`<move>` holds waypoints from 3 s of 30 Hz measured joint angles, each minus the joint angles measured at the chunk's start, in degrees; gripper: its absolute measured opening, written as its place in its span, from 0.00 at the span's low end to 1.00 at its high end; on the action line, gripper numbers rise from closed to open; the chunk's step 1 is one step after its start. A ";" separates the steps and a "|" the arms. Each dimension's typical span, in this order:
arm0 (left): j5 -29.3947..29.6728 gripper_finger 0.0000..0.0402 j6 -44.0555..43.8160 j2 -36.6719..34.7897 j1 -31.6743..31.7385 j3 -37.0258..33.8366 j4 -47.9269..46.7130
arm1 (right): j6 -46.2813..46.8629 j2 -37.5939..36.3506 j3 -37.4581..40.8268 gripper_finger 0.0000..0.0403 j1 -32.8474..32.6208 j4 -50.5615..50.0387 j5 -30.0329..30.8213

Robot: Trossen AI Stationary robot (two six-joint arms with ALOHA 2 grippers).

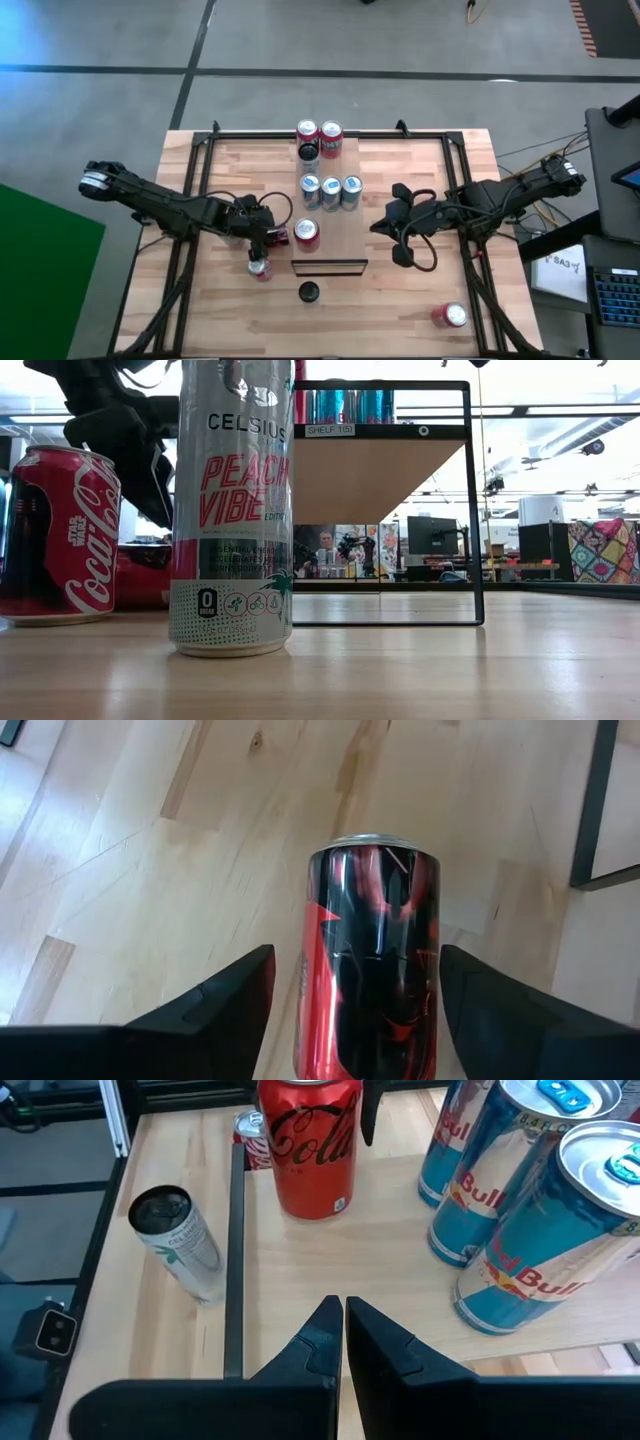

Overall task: Place canned beverage on shelf
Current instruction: Put the left white pink soda can on the shelf aligned with the other white pink soda can

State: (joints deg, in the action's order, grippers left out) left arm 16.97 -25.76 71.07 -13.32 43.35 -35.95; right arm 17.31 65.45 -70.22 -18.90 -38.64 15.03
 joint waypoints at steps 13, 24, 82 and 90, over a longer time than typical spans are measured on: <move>-1.59 0.66 1.17 -0.19 -0.37 0.00 0.14 | 0.68 0.00 0.53 0.02 0.00 0.18 0.02; -1.44 0.66 2.02 -4.70 -0.52 5.69 -5.67 | 1.82 0.00 0.53 0.02 0.00 0.83 0.07; -2.53 0.66 -46.88 -3.65 -11.34 23.14 -54.05 | 19.15 4.85 -4.47 0.02 -18.23 -0.93 0.17; -3.48 0.66 -48.29 -3.61 -11.34 18.98 -52.83 | 19.15 4.85 -4.47 0.02 -18.23 -0.93 0.17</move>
State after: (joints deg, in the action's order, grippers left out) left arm 13.50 -74.04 67.46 -24.67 62.33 -88.79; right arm 36.47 70.30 -74.70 -37.12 -39.57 15.20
